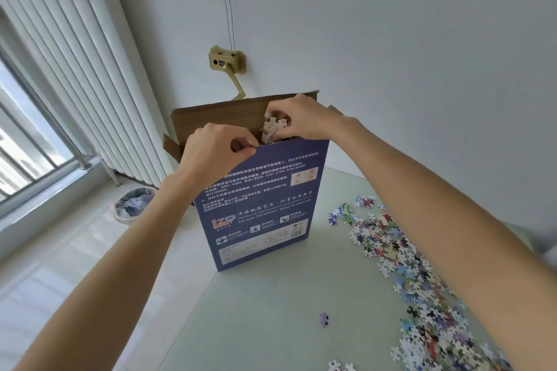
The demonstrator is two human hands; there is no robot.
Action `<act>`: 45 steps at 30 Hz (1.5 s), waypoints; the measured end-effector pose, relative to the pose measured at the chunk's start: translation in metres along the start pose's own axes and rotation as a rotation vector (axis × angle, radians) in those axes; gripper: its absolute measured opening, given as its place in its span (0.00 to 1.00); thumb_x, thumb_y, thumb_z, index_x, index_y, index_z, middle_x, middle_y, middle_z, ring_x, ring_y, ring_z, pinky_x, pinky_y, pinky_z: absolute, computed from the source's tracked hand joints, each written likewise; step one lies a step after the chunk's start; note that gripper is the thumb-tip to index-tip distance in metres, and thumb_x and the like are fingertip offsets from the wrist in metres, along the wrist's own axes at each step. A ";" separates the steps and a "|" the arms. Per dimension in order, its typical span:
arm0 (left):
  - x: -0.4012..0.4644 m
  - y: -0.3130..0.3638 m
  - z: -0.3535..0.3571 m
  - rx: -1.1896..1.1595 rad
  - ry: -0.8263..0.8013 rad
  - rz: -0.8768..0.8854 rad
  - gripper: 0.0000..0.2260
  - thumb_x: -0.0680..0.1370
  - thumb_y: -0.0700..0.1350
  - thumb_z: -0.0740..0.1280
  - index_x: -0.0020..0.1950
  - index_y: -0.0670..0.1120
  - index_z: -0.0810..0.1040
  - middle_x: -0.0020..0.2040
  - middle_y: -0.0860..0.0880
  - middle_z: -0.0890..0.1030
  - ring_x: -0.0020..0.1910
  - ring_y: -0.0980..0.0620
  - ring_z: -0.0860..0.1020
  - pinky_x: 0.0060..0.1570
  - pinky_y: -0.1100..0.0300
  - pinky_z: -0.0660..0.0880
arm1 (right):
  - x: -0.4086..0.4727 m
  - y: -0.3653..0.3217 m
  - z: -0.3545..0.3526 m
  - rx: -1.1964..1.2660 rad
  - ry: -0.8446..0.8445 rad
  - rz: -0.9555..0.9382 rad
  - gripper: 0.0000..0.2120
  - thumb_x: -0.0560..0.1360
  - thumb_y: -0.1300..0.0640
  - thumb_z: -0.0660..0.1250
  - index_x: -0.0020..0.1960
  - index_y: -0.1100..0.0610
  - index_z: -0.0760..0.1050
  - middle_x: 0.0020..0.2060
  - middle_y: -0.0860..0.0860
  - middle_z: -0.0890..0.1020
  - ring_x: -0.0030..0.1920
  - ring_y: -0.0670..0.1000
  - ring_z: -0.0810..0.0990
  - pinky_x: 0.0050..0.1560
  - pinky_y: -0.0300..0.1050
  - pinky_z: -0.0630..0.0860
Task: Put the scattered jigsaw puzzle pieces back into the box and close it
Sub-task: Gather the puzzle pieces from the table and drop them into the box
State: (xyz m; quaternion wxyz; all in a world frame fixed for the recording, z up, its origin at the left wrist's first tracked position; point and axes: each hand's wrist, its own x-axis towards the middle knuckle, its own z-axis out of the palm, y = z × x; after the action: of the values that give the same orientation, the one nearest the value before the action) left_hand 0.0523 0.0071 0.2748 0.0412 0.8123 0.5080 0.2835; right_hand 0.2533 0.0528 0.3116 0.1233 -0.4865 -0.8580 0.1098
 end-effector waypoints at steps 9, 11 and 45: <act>-0.005 0.003 0.002 0.032 0.061 0.028 0.07 0.75 0.52 0.68 0.51 0.55 0.81 0.41 0.57 0.82 0.38 0.60 0.76 0.39 0.61 0.77 | -0.012 -0.010 0.012 0.052 0.189 -0.013 0.06 0.75 0.57 0.66 0.50 0.53 0.80 0.46 0.49 0.82 0.47 0.49 0.79 0.52 0.50 0.75; -0.010 0.007 0.003 0.114 0.157 0.090 0.09 0.75 0.53 0.67 0.53 0.53 0.80 0.42 0.56 0.82 0.40 0.56 0.78 0.37 0.62 0.74 | -0.027 -0.015 0.020 0.038 0.380 -0.060 0.06 0.76 0.59 0.65 0.50 0.55 0.80 0.44 0.49 0.83 0.44 0.48 0.79 0.46 0.46 0.77; -0.300 0.094 0.270 -0.069 -0.937 0.331 0.27 0.80 0.55 0.54 0.77 0.48 0.51 0.77 0.49 0.51 0.76 0.52 0.50 0.74 0.54 0.48 | -0.417 -0.023 0.328 0.235 0.090 1.040 0.21 0.76 0.60 0.63 0.67 0.58 0.67 0.63 0.53 0.70 0.65 0.52 0.67 0.65 0.41 0.65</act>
State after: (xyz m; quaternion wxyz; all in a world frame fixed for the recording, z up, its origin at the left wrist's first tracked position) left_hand 0.1665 -0.2333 -0.0426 0.2464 0.9204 0.2892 -0.0926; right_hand 0.3367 -0.3405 -0.0351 0.1430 -0.8345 -0.4795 0.2309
